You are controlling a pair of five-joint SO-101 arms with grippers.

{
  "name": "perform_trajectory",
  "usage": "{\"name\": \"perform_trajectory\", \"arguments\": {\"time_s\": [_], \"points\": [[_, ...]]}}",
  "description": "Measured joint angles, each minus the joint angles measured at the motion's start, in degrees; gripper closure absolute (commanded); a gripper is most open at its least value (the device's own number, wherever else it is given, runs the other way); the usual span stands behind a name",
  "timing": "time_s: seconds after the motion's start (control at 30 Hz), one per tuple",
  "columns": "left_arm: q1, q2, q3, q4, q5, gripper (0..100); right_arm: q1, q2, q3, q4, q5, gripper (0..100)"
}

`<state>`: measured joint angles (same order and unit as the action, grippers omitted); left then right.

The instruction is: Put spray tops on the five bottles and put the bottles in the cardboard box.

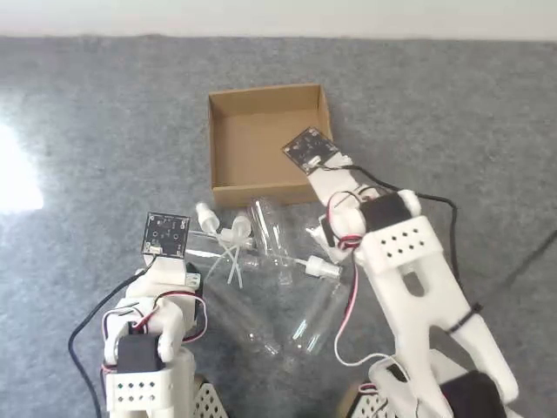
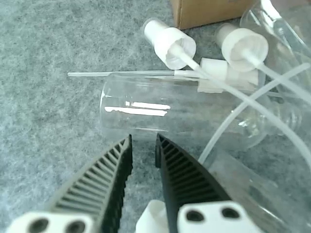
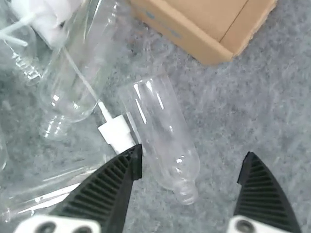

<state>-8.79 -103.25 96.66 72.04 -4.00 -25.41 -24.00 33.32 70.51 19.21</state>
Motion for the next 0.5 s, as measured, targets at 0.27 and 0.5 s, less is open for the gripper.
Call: {"name": "perform_trajectory", "arguments": {"time_s": [0.27, 0.5], "points": [[0.09, 0.0, 0.0, 0.0, 0.0, 93, -5.54, 4.84, 0.0, -0.53, 0.09, 69.5], [0.0, 0.0, 0.0, 0.0, 0.0, 93, -5.45, 10.81, 0.0, -3.16, 1.58, 69.5]]}}
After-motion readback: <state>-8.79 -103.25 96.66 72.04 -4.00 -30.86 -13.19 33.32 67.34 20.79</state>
